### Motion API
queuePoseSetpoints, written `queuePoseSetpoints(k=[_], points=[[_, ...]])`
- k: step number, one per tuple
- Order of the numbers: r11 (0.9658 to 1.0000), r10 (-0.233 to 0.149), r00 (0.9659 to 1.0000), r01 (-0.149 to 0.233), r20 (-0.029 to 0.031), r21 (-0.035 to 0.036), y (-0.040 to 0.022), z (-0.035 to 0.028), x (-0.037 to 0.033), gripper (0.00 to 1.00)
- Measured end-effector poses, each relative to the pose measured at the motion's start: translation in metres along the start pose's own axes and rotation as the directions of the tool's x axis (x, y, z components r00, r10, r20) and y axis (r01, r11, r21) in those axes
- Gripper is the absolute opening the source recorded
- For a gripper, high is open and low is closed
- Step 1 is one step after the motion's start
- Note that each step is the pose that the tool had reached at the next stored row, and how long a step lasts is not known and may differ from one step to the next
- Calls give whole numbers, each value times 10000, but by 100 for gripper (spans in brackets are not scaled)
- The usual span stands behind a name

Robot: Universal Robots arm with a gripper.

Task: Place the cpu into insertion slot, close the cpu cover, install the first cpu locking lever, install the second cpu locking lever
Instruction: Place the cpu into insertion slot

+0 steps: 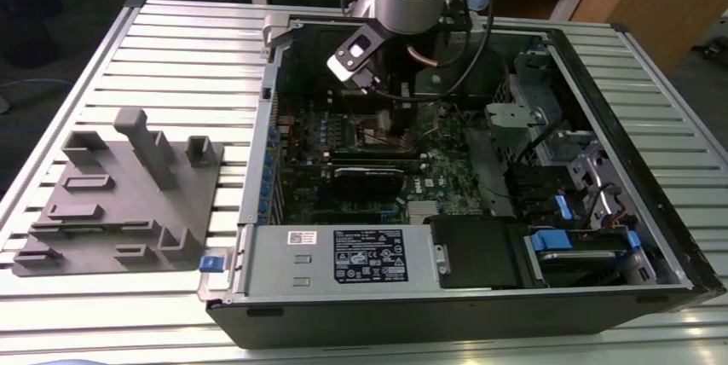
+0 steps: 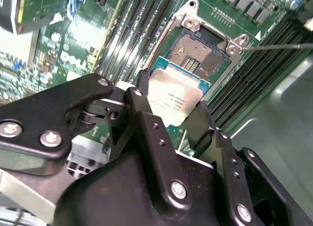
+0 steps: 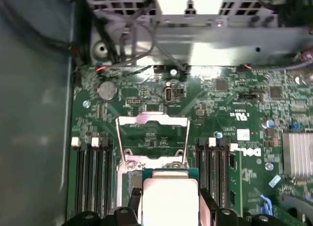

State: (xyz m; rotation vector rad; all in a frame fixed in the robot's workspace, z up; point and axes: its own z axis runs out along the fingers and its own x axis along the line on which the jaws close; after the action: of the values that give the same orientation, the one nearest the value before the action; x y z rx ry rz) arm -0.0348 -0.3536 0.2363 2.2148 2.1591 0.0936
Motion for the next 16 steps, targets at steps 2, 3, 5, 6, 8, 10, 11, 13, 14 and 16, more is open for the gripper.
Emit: queuePoseSetpoints(k=[2, 3, 5, 6, 8, 10, 11, 13, 14, 16], points=[[9994, 333, 9994, -333, 28, -3, -1, 3, 0, 54], [9991, 421, 9991, -421, 36, -3, -1, 3, -1, 54], [9991, 433, 9991, -433, 36, -5, -1, 4, -1, 54], [9991, 434, 9991, -434, 34, -5, -1, 4, 0, 54], [9991, 435, 9990, -435, 34, -6, -1, 5, 0, 54], [9990, 439, 9990, -439, 35, -6, -6, 4, 0, 54], [9990, 438, 9990, -438, 34, -6, -14, 4, 3, 54], [9990, 436, 9990, -436, 34, -6, -37, 3, 11, 54], [9990, 437, 9990, -437, 35, -5, -53, 1, 14, 54], [9990, 439, 9990, -439, 34, -6, -81, 1, 24, 54]])
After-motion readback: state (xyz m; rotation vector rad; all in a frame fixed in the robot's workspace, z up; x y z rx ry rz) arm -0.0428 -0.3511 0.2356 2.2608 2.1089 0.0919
